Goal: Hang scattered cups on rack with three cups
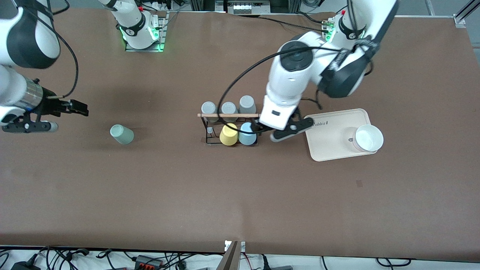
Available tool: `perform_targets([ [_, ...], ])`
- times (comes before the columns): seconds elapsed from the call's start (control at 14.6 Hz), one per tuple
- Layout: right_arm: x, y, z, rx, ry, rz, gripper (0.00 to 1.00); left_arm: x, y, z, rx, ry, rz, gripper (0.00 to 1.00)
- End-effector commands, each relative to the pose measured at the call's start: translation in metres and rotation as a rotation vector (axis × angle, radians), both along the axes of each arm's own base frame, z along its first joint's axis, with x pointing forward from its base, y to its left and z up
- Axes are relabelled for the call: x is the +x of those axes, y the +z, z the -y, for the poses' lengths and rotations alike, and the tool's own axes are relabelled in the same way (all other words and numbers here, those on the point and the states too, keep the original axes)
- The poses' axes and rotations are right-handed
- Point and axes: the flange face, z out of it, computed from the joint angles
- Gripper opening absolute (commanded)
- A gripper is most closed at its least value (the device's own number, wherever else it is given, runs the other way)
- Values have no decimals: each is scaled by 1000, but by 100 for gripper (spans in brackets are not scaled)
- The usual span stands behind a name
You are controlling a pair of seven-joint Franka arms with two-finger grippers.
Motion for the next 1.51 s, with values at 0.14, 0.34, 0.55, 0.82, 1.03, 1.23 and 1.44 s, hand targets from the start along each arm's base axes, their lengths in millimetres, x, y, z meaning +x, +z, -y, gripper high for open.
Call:
perform_targets([
  [0.14,8,-69,1,0,14,-43,100,12,56,-90,57,-55,-3,100],
  [0.34,7,-107,-5,-2,16,-44,100,17,79,-147,49,-132,-37,100],
  [0.55,-2,-140,-15,-1,32,-35,100,14,104,-194,41,-206,-51,100],
  [0.82,-20,-176,-16,0,36,-19,100,6,133,-250,30,-301,-62,100],
  [1.03,-22,-195,-16,0,37,7,100,1,149,-285,5,-344,-54,100],
  [1.23,-22,-210,-17,2,34,7,100,-2,156,-302,2,-367,-54,100],
  [1.44,-22,-220,-26,3,47,5,100,-6,159,-306,4,-363,-68,100],
])
